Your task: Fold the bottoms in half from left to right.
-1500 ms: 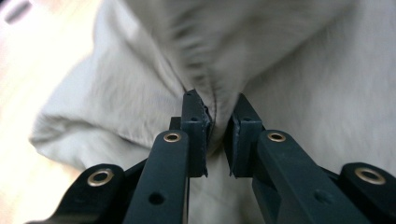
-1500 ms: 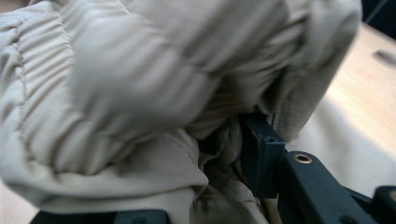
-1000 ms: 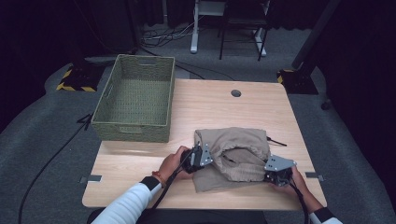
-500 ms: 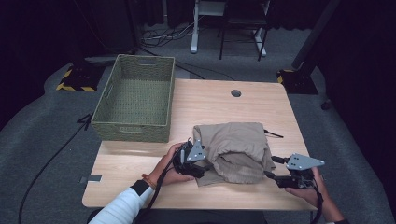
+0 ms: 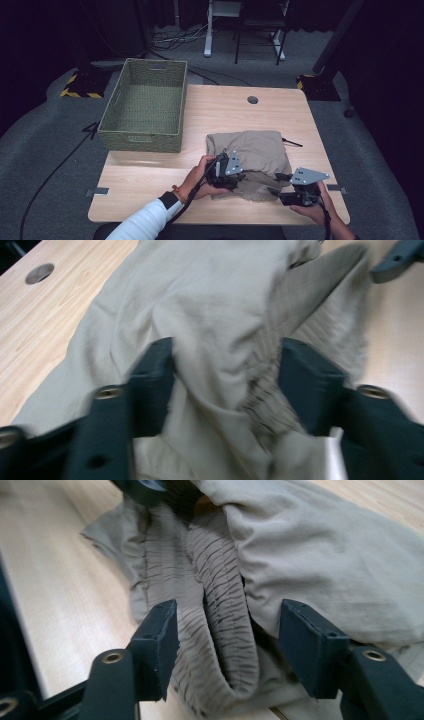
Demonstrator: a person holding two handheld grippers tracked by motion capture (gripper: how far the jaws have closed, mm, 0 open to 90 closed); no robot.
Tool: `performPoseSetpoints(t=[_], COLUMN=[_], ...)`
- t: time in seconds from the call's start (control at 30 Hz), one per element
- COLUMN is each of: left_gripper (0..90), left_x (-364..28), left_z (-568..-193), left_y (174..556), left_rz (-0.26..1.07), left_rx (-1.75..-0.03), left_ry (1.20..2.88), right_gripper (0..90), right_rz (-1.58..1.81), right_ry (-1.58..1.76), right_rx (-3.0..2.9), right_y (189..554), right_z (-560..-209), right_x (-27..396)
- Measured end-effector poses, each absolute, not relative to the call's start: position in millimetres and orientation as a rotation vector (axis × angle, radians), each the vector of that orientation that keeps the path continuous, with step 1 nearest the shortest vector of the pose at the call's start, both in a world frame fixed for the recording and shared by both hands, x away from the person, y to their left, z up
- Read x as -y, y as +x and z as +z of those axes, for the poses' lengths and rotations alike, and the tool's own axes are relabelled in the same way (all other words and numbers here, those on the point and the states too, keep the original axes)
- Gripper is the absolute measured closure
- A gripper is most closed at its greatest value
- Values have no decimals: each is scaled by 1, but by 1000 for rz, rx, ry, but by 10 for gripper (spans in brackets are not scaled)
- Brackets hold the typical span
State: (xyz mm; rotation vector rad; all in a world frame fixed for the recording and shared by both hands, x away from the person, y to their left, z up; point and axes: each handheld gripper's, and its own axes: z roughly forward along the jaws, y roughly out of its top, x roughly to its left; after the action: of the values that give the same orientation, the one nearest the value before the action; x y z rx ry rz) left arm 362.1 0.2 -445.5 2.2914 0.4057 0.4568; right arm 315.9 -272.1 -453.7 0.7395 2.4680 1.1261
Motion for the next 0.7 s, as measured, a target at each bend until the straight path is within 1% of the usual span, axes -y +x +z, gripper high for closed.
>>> performPoseSetpoints(t=[0.03, 0.13, 0.17, 0.2, 0.3, 0.33, 0.4, 0.47, 0.5, 0.57, 0.63, 0.7], left_gripper=[615, 773, 811, 830, 847, 846, 845, 825, 825, 833, 847, 854], left_x=[1, -1, -3, -5, -12, -16, -23, -31, -35, -42, -51, -56], left_z=[-447, -451, -450, -449, -440, -435, -422, -409, -403, -394, -386, -386], left_y=[367, 378, 379, 380, 383, 384, 386, 390, 391, 395, 396, 395], left_rz=[471, 464, 464, 454, 406, 385, 378, 339, 346, 325, 338, 329], left_rx=[-426, -462, -468, -472, -452, -440, -432, -415, -412, -404, -399, -403], left_ry=[2299, 2286, 2277, 2261, 2228, 2216, 2183, 2154, 2143, 2104, 2072, 2054], right_gripper=[378, 397, 426, 472, 643, 742, 816, 833, 836, 840, 842, 842], right_rz=[1122, 1068, 1057, 1027, 1003, 995, 963, 926, 904, 880, 830, 758], right_ry=[742, 722, 719, 709, 688, 674, 624, 613, 595, 582, 522, 451], right_rx=[-2481, -2509, -2521, -2523, -2523, -2516, -2493, -2433, -2394, -2280, -2156, -2045], right_y=[318, 320, 319, 317, 315, 315, 314, 316, 317, 319, 321, 321], right_z=[-456, -460, -462, -464, -466, -467, -464, -459, -456, -447, -438, -435], right_x=[268, 258, 257, 255, 254, 253, 250, 248, 247, 246, 245, 243])
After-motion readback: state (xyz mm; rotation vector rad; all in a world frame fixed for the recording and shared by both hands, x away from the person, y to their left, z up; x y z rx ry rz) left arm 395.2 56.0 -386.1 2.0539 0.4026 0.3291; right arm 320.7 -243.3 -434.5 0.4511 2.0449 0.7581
